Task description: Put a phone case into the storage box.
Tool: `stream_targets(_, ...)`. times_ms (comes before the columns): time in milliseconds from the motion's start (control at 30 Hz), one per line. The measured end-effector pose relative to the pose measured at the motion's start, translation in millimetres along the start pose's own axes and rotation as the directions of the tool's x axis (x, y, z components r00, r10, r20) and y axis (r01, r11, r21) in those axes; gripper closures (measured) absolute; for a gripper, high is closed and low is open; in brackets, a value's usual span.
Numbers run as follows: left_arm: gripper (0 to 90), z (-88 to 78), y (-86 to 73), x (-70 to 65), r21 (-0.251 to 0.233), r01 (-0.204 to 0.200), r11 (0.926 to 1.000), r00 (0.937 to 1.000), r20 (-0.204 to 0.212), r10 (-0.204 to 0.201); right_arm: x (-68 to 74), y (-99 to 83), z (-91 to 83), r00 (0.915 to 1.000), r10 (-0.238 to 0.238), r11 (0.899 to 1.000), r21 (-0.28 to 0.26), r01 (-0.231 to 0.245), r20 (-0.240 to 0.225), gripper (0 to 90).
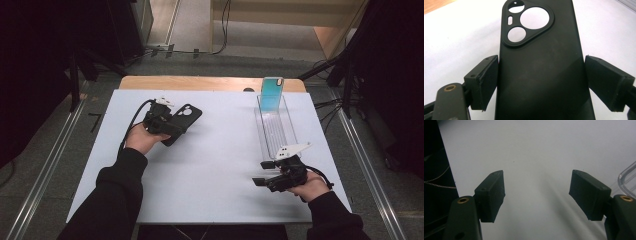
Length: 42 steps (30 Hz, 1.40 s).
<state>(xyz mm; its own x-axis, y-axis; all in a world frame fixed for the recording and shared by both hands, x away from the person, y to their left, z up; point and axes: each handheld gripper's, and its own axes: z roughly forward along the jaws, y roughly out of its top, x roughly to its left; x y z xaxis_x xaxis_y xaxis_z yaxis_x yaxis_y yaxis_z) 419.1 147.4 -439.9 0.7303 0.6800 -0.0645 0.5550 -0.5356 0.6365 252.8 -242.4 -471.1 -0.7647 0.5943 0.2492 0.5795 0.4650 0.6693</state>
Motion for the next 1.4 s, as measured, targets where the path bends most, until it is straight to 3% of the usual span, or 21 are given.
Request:
stream_targets(200, 15.5, -10.8, -3.0, -13.2, 0.008, 0.028, 0.9996, 0.9971, 0.070, -0.028, 0.0, -0.3, 0.1, 1.0000, -0.004, 1.000, -0.010, 0.004, 0.004, 26.2)
stream_targets(333, 15.5, -14.8, -7.8, -25.1, 0.002, 0.020, 0.9998, 0.9949, 0.098, -0.020, 0.9, -0.6, 0.8, 0.9993, -0.035, 0.999, -0.033, 0.036, 0.008, 25.6)
stream_targets(600, 15.4, -22.9, -17.6, -45.4, -0.018, 0.005, 0.9998, 0.9910, 0.134, -0.002, 0.1, -1.0, 0.7, 0.9997, -0.024, 0.999, -0.026, 0.024, 0.007, 25.4)
stream_targets(1000, 15.3, -35.4, -44.1, -69.2, -0.033, 0.037, 0.9988, 0.9901, 0.137, -0.032, 2.1, 1.0, 0.2, 0.9995, -0.033, 0.998, -0.050, 0.033, -0.002, 25.3)
stream_targets(1233, 15.3, -35.4, -56.2, -77.5, -0.054, 0.108, 0.9926, 0.9835, 0.151, -0.099, 2.5, 5.2, 0.9, 1.0000, 0.004, 1.000, -0.027, -0.004, 0.002, 24.2)
stream_targets(1400, 15.3, -34.6, -61.0, -86.6, -0.083, 0.114, 0.9900, 0.9866, 0.126, -0.103, 6.3, 9.8, 0.3, 0.9997, 0.023, 0.999, -0.046, -0.024, -0.006, 23.6)
